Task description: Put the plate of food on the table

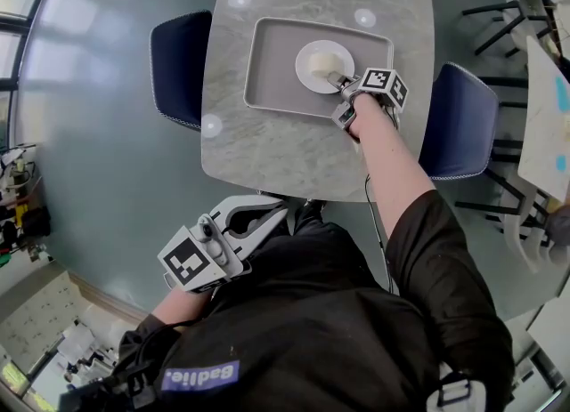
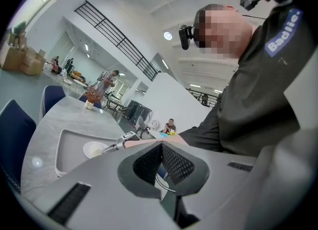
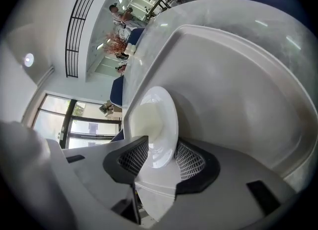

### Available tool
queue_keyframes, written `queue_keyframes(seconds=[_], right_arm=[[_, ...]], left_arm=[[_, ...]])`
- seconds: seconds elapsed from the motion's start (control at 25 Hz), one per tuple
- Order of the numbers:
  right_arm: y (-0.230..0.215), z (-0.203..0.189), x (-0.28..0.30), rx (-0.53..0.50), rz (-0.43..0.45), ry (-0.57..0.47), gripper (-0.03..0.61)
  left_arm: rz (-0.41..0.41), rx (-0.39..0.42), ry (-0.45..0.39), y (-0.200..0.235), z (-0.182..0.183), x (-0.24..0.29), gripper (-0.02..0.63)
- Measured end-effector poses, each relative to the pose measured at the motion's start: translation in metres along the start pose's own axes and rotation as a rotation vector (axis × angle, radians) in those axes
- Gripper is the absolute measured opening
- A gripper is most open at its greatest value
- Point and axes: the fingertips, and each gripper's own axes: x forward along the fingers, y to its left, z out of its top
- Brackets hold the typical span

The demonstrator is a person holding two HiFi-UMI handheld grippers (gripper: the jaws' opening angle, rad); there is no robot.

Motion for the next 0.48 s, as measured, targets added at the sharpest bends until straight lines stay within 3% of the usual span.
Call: queue_keyframes(seconds=[0.2,0.48], right_arm=[[-0.001,-0.004,-0.004,-0.035,-0.034,0.028,0.149],[-0.011,-0.01,-0.006,-0.006,-0.038,0.043,0.149]], left_arm=[[0.006,-0.006,-0.018,0.0,0.003,-0.002,0.006],[0.008,-0.011,-0.014,0.0,0.001,-0.005,0.006]])
